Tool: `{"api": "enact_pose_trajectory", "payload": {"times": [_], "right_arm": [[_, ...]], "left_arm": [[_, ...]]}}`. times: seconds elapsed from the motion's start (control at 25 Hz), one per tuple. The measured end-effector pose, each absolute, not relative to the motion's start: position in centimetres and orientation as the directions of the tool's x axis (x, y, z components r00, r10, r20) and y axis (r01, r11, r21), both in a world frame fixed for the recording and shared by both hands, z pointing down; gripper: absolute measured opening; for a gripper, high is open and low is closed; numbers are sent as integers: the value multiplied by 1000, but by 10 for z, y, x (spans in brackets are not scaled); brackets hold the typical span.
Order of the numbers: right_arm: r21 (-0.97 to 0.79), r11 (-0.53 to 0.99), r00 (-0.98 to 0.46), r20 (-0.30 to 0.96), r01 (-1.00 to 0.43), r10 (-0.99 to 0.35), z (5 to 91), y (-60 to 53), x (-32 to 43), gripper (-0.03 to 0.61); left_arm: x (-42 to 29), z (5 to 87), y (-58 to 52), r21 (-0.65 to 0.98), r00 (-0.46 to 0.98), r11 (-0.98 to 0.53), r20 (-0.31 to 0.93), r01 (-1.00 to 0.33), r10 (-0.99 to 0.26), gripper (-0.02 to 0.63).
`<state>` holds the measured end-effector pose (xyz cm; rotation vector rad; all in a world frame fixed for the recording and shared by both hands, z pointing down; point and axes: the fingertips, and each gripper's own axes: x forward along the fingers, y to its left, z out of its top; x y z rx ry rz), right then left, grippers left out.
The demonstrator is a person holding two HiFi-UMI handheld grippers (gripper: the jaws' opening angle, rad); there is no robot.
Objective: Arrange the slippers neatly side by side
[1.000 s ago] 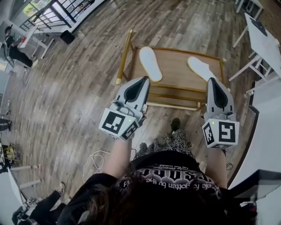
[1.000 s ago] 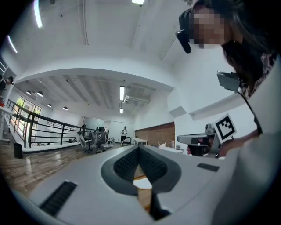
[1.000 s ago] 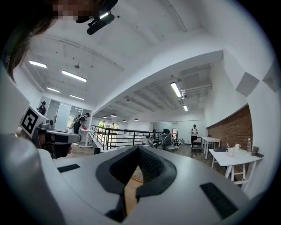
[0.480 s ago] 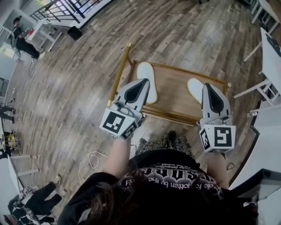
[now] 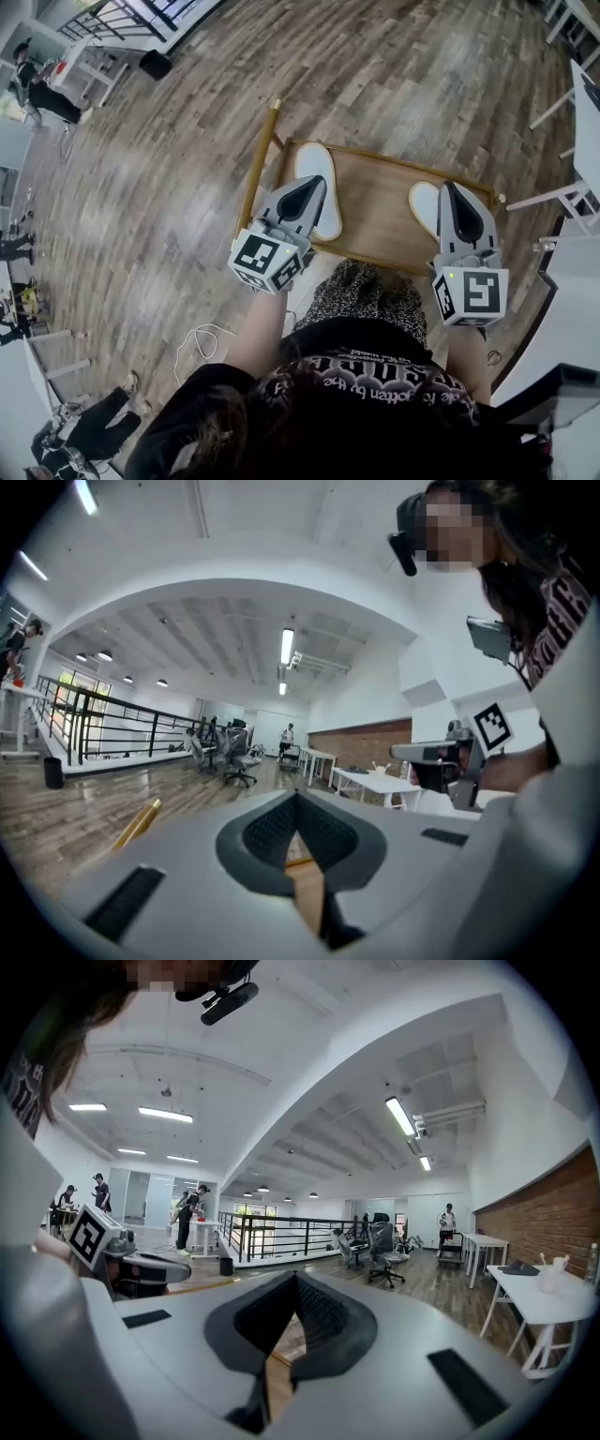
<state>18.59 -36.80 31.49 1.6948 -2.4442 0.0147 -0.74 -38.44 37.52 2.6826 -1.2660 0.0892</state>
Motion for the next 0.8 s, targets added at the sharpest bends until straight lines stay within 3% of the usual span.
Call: {"api": "enact_pose_trajectory", "payload": {"times": [0.2,0.28,0.36,0.44,0.8], "right_arm": [[95,348,-328,182,-932,-927,327,-386,185,-2],[89,338,-316,194,-937,-928,333,-392,188,-2],[90,335,-310,213,-938,-927,340,-395,188,-2],[88,334,-307,229,-938,-924,346,-396,187,-2],[91,322,-289,267,-942,-919,357,-402,187,-2]], "left_arm": [[-21,444,-414,204,579,-542,293,-815,-761,-6],[-29,480,-424,244,539,-481,395,-842,-744,22],[-39,520,-429,293,494,-398,509,-869,-705,114],[-47,553,-433,335,459,-315,596,-888,-659,289],[-35,614,-446,277,380,-272,783,-922,-493,296]]}}
